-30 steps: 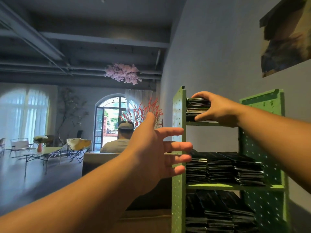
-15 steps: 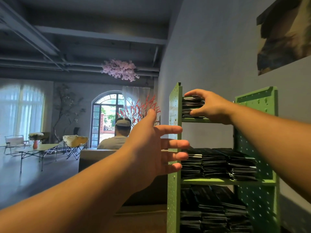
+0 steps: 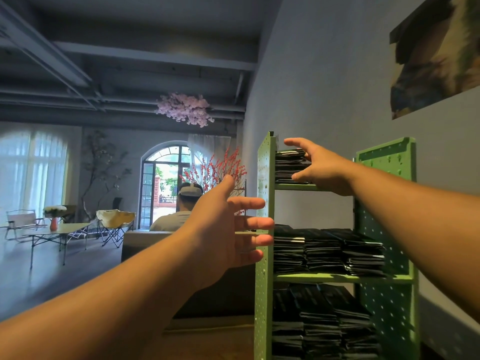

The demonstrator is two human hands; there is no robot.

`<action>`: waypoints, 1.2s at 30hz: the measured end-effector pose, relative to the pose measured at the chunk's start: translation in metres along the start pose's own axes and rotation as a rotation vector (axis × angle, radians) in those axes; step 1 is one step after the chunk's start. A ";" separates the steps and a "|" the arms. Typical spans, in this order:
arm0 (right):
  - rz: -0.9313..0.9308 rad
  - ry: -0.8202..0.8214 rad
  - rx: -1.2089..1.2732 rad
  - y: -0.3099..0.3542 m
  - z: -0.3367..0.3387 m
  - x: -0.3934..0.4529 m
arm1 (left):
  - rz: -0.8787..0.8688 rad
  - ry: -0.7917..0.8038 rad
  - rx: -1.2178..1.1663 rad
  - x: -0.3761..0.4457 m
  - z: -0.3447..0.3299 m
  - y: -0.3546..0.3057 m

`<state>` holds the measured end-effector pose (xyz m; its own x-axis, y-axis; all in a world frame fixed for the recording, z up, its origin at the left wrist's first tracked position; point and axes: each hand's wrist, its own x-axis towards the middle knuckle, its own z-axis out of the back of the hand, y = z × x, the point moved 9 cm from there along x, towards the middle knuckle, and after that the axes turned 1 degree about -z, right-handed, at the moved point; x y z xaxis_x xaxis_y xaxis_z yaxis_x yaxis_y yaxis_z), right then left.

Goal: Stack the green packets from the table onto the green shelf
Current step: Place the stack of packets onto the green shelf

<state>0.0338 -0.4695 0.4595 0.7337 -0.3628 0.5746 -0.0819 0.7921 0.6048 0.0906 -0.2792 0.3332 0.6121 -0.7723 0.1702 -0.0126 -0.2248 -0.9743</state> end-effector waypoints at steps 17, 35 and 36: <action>0.225 -0.214 -0.247 0.034 0.015 -0.090 | -0.031 -0.029 -0.040 -0.017 -0.011 0.012; -0.085 0.515 -0.550 -0.114 -0.139 -0.296 | 0.237 -0.019 -0.005 -0.096 -0.006 0.189; -0.137 0.633 -0.603 -0.133 -0.154 -0.310 | 0.260 -0.019 0.014 -0.101 -0.004 0.206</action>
<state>-0.0791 -0.3867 0.1161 0.9615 -0.2749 -0.0027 0.2722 0.9505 0.1496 0.0232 -0.2500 0.1163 0.6041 -0.7919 -0.0889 -0.1606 -0.0117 -0.9869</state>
